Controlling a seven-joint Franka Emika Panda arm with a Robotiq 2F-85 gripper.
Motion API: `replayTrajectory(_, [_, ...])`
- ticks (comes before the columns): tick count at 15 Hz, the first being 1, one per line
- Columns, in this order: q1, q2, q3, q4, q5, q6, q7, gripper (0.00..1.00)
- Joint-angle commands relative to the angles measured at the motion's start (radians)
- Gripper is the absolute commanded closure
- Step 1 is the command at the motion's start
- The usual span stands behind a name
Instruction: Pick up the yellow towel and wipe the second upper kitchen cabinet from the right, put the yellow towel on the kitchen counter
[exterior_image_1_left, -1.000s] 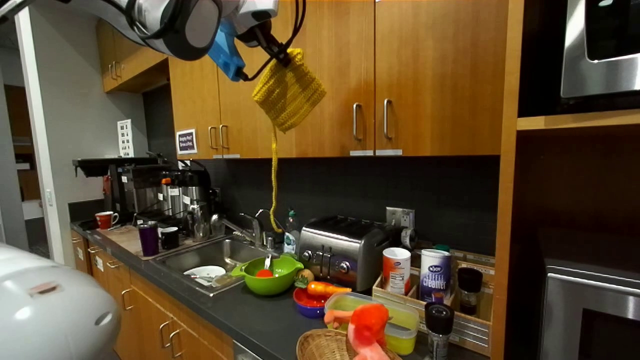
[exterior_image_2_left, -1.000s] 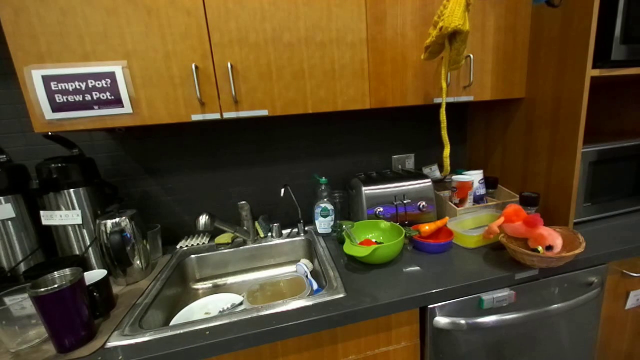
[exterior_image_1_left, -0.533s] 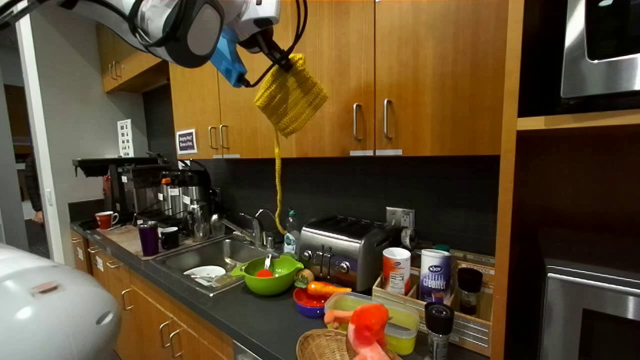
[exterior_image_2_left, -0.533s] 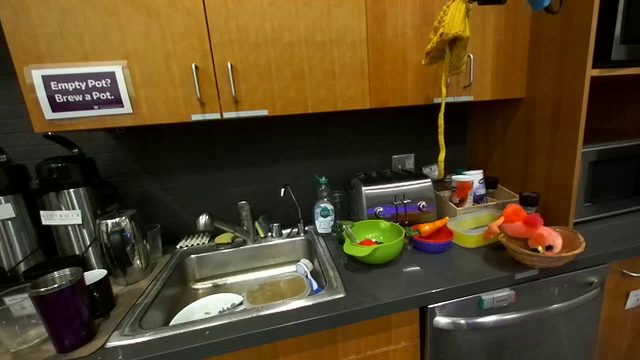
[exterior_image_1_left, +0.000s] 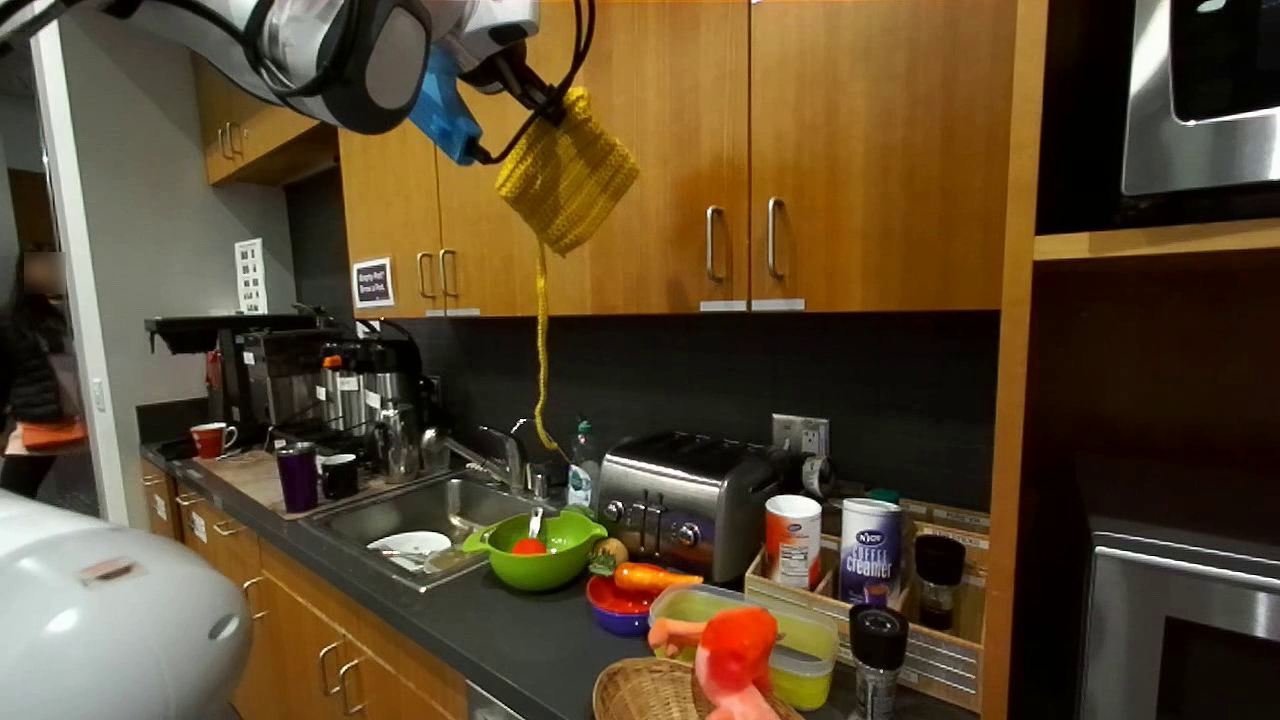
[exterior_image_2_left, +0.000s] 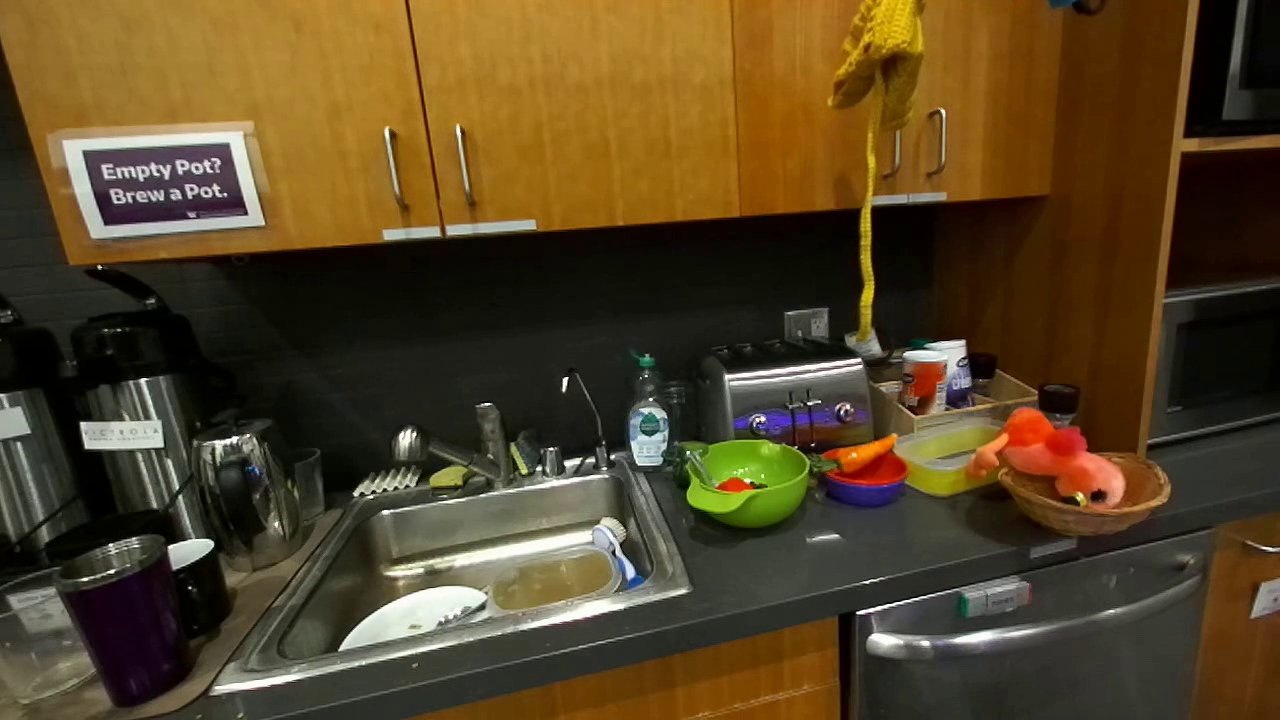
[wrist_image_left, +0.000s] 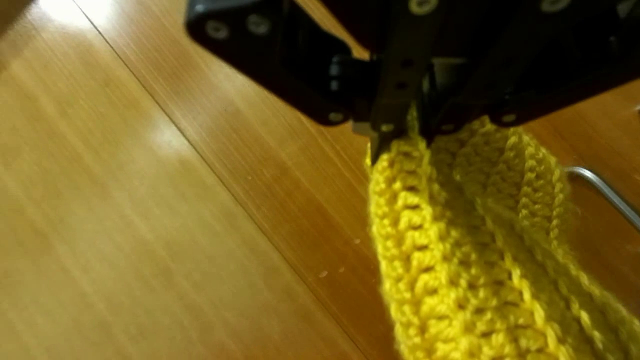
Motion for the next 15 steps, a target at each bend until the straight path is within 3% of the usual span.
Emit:
replayTrajectory(1, [0.032,0.019,0.017,0.032,-0.010,0.012,-0.009,0.98])
replayTrajectory(15, [0.058,0.020,0.059,-0.003,-0.012,-0.155,-0.007,0.98])
